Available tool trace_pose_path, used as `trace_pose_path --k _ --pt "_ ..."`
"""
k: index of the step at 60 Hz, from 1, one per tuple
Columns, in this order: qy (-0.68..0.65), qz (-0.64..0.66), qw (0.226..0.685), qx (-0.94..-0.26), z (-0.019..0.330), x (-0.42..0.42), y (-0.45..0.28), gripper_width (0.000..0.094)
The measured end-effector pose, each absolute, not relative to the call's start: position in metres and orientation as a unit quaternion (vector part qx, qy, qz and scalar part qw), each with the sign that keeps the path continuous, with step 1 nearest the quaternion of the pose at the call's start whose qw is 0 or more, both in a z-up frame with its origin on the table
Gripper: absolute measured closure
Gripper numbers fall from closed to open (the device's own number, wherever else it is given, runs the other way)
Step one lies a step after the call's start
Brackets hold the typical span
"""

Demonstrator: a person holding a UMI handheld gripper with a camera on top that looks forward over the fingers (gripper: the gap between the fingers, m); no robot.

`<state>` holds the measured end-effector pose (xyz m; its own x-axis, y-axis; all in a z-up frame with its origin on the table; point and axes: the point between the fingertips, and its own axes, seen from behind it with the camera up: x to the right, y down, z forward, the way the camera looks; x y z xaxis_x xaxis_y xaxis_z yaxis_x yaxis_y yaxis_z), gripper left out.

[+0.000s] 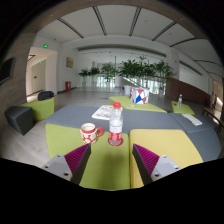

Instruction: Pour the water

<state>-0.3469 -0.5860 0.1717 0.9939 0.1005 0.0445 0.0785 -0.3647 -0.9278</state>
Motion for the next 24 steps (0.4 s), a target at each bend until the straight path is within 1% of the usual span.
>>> trace_pose_path --k 13,24 --pt "-0.043 0.018 0.563 -0.825 0.182 -0.347 -0.615 0.0081" --pt "-0.041 0.01 0.564 -0.825 0.184 -0.342 -0.619 0.0086"
